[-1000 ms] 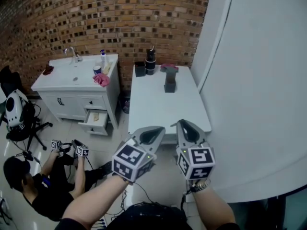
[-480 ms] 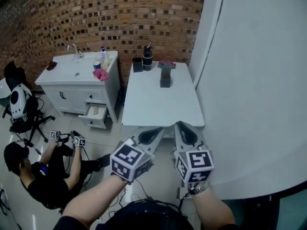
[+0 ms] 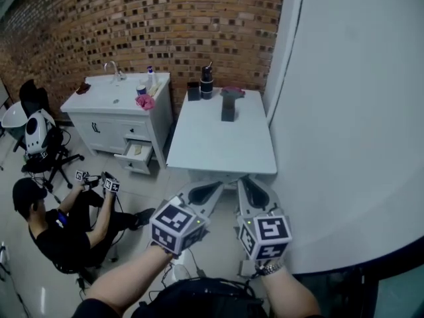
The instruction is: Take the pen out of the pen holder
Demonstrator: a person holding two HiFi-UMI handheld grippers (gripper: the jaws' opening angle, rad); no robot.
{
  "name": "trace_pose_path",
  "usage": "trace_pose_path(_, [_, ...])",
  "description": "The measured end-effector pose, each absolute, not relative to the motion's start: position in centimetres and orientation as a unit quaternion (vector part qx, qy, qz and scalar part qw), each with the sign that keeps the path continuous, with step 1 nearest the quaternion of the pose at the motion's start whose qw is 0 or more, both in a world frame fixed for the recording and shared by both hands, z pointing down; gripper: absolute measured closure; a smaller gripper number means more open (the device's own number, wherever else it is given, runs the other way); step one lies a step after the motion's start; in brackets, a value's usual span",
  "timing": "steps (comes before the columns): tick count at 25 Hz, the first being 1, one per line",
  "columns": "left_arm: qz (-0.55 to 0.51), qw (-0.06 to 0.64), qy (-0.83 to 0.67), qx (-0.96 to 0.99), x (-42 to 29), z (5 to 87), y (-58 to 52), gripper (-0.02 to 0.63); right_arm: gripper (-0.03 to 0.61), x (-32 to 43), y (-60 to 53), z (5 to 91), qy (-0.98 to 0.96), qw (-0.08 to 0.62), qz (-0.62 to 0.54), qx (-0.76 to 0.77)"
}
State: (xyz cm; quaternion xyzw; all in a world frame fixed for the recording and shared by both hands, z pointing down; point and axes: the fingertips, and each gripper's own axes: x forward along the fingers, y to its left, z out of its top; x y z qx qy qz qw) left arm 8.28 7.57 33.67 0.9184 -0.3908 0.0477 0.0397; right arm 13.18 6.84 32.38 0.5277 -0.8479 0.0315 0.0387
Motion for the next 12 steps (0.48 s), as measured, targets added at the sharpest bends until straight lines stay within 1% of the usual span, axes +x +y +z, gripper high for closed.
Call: trace_pose_path(12, [0.046,0.042,-0.412,0.909,10.2,33.7,12.7,0.611,0.52,14.4,11.5,33.2,-0.867,0.035,0.037,0.495])
